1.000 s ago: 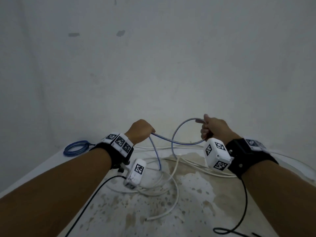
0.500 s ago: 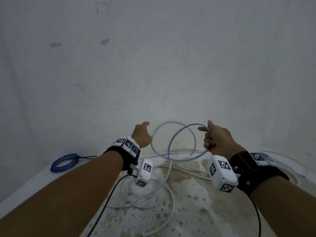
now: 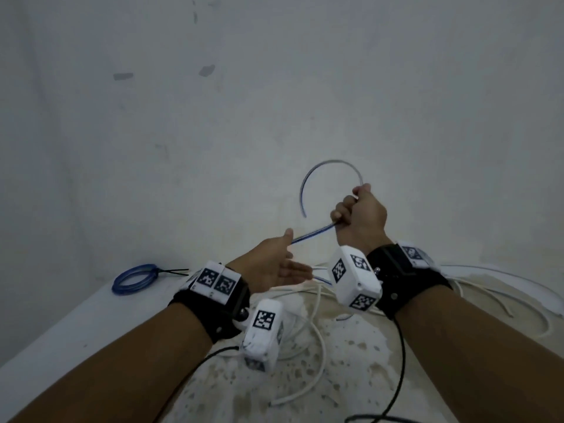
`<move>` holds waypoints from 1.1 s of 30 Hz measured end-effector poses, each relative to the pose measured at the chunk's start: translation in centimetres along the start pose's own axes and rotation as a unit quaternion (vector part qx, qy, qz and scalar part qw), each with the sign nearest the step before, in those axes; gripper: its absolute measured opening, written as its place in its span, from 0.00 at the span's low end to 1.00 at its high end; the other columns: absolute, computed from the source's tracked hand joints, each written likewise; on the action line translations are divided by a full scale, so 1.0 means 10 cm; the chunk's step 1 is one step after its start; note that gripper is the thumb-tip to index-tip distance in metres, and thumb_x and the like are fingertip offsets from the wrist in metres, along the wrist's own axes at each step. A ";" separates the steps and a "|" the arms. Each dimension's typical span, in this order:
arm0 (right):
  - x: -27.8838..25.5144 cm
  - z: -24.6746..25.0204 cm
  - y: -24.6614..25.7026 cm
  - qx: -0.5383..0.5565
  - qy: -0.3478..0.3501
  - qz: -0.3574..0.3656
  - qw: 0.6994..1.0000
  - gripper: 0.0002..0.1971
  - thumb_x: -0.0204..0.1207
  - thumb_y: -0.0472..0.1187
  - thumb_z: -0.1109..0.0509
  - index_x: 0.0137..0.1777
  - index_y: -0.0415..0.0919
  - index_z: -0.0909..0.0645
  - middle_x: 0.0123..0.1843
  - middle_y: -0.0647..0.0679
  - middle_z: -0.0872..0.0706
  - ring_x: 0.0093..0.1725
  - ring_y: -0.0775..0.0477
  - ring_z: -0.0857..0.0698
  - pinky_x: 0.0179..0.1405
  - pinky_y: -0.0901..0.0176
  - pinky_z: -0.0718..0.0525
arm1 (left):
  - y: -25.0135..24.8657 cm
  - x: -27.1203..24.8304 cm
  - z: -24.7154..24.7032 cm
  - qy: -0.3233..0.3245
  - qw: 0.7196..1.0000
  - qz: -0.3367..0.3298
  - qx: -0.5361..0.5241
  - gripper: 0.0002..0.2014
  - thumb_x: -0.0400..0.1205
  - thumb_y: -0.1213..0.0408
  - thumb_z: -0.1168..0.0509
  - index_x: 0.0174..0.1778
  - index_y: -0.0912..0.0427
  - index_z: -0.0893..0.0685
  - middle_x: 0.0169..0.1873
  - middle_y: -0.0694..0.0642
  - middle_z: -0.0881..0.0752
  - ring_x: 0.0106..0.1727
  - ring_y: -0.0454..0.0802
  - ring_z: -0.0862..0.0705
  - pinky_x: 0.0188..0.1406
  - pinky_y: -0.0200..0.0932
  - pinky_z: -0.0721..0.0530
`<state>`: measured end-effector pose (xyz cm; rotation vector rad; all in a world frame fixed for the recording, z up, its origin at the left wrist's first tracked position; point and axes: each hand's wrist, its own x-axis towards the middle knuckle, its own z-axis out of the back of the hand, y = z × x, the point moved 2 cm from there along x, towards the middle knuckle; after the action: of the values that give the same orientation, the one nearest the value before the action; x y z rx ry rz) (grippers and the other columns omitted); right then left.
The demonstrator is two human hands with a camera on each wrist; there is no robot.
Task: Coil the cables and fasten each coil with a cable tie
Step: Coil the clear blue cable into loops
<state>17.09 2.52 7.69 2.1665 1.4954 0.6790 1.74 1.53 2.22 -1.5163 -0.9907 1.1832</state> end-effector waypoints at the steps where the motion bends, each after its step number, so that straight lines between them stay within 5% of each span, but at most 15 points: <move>1: -0.04 0.03 -0.08 -0.003 0.011 -0.018 1.000 0.18 0.91 0.45 0.49 0.39 0.42 0.32 0.20 0.52 0.41 0.17 0.53 0.44 0.17 0.65 0.37 | -0.04 0.03 0.01 -0.023 0.998 -0.004 -0.064 0.16 0.89 0.54 0.42 0.55 0.67 0.26 0.40 0.68 0.12 0.38 0.59 0.10 0.40 0.50 0.12; 3: -0.12 0.13 -0.20 -0.036 0.030 -0.054 0.997 0.18 0.91 0.45 0.48 0.38 0.42 0.30 0.21 0.51 0.40 0.17 0.53 0.43 0.19 0.64 0.35 | -0.12 0.08 0.10 -0.071 0.987 -0.008 -0.147 0.05 0.87 0.71 0.43 0.51 0.69 0.24 0.43 0.68 0.16 0.40 0.59 0.13 0.35 0.52 0.14; 5: -0.14 0.28 -0.24 -0.093 0.033 -0.071 0.993 0.17 0.90 0.46 0.45 0.41 0.40 0.26 0.20 0.52 0.39 0.17 0.53 0.42 0.22 0.61 0.33 | -0.19 0.11 0.23 -0.090 0.976 0.001 -0.200 0.07 0.85 0.79 0.48 0.46 0.69 0.25 0.44 0.68 0.21 0.37 0.58 0.17 0.30 0.53 0.12; 9: -0.06 0.56 -0.14 -0.192 0.004 -0.069 0.979 0.14 0.89 0.47 0.42 0.54 0.37 0.20 0.19 0.53 0.39 0.17 0.53 0.41 0.23 0.59 0.32 | -0.23 0.09 0.45 -0.165 0.960 -0.027 -0.223 0.12 0.87 0.79 0.52 0.39 0.68 0.30 0.34 0.62 0.30 0.31 0.53 0.30 0.32 0.51 0.19; 14: 0.06 0.76 0.10 -0.303 -0.023 -0.041 0.952 0.16 0.86 0.50 0.37 0.54 0.36 0.17 0.20 0.52 0.37 0.17 0.52 0.39 0.22 0.59 0.31 | -0.13 0.11 0.64 -0.252 0.961 -0.104 -0.052 0.09 0.86 0.77 0.47 0.54 0.68 0.21 0.33 0.60 0.26 0.28 0.50 0.28 0.22 0.42 0.14; 19: 0.10 0.64 0.20 -0.312 -0.031 -0.008 0.950 0.20 0.83 0.55 0.34 0.41 0.37 0.21 0.22 0.50 0.34 0.19 0.51 0.38 0.22 0.60 0.32 | -0.28 0.08 0.73 -0.286 0.939 -0.170 0.086 0.13 0.86 0.78 0.46 0.56 0.68 0.17 0.44 0.64 0.20 0.32 0.56 0.19 0.32 0.43 0.12; 22: 0.16 0.55 0.23 -0.306 -0.022 0.003 0.952 0.20 0.85 0.53 0.35 0.37 0.38 0.22 0.23 0.50 0.31 0.19 0.51 0.37 0.21 0.61 0.32 | -0.43 0.04 0.82 -0.331 0.911 -0.218 0.116 0.13 0.85 0.76 0.43 0.62 0.73 0.18 0.55 0.66 0.17 0.46 0.65 0.13 0.50 0.55 0.11; 25: 0.21 0.52 0.23 -0.278 0.005 -0.018 0.961 0.15 0.89 0.41 0.44 0.48 0.36 0.17 0.29 0.48 0.25 0.20 0.53 0.34 0.18 0.65 0.32 | -0.50 -0.03 0.95 -0.371 0.889 -0.255 0.088 0.12 0.87 0.73 0.46 0.60 0.69 0.18 0.52 0.60 0.20 0.32 0.57 0.16 0.41 0.50 0.12; 28: 0.23 0.53 0.17 -0.272 0.028 -0.038 0.961 0.11 0.83 0.33 0.41 0.54 0.35 0.16 0.31 0.47 0.22 0.19 0.53 0.33 0.18 0.66 0.33 | -0.42 0.00 1.01 -0.345 0.904 -0.236 0.092 0.11 0.88 0.73 0.47 0.59 0.67 0.21 0.47 0.61 0.21 0.27 0.52 0.20 0.37 0.48 0.12; 33: 0.15 0.56 -0.07 -0.376 0.106 -0.018 0.920 0.16 0.87 0.47 0.38 0.51 0.35 0.14 0.24 0.51 0.41 0.21 0.53 0.43 0.19 0.63 0.44 | -0.12 0.13 0.88 -0.267 0.943 -0.192 0.053 0.08 0.90 0.70 0.48 0.60 0.67 0.26 0.35 0.62 0.22 0.27 0.54 0.20 0.29 0.47 0.11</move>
<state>20.44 3.81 3.12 1.5000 1.0947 1.2600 -6.68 4.76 2.26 -0.8650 -1.4756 1.3570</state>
